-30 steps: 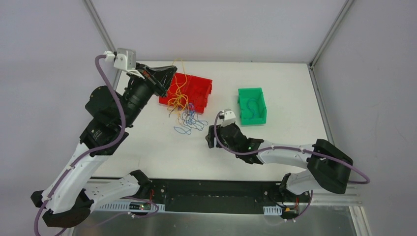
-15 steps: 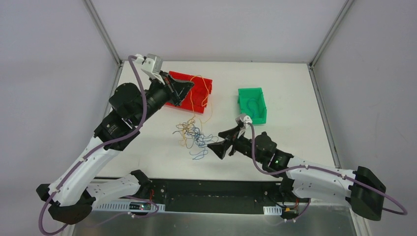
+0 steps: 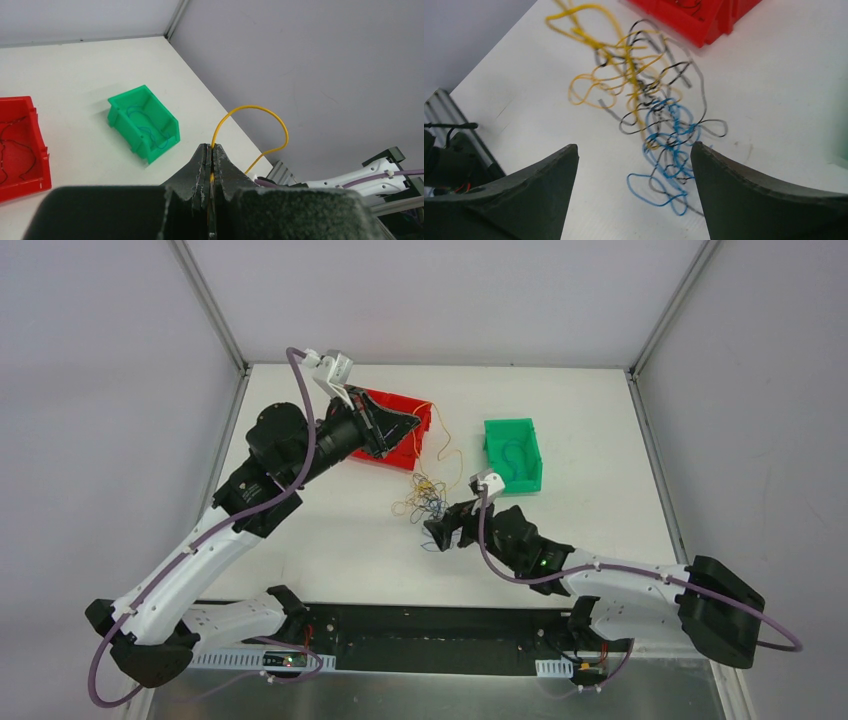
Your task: Untangle the cables
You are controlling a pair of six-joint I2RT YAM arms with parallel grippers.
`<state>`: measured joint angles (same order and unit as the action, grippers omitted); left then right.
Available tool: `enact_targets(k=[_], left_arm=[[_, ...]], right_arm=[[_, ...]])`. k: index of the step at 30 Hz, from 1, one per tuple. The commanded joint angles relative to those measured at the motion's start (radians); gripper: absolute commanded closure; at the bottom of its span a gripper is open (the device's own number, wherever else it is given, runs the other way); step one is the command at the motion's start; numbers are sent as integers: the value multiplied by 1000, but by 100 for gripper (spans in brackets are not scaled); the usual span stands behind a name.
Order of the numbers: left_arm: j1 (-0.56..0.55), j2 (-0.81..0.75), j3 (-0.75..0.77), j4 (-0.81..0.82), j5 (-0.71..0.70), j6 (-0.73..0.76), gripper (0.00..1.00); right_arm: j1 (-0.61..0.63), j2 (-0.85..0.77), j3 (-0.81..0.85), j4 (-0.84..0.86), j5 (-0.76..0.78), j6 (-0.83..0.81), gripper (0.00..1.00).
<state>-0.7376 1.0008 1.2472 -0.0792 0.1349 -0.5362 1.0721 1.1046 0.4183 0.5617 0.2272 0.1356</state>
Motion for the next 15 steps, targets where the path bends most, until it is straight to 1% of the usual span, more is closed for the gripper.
enact_targets(k=[1,3,5,7,9,10,11,13,15], left_arm=[[9,-3,49,75,35,-45,100],[8,4,59,75,44,-60,100],[8,15,65,75,63,-80,100],[9,25,62,75,85,-102,100],[8,35,55,106,101,-115,100],[7,37,51,111,104,-117,100],[9,38,48,115,100,-116,100],[8,37,40,117,84,-112,100],[8,37,32,121,71,-112,100]], right_arm=[[-1,-17,43,29,195,-27,14],[-5,-30,34,35,204,-26,14],[-8,-45,27,53,132,-34,17],[-9,-51,22,66,58,-35,28],[-8,-54,23,68,-5,-39,41],[-8,-55,23,68,-31,-39,45],[-9,-54,26,69,-64,-37,47],[-8,-48,33,70,-147,-29,48],[-9,-31,43,70,-190,-22,49]])
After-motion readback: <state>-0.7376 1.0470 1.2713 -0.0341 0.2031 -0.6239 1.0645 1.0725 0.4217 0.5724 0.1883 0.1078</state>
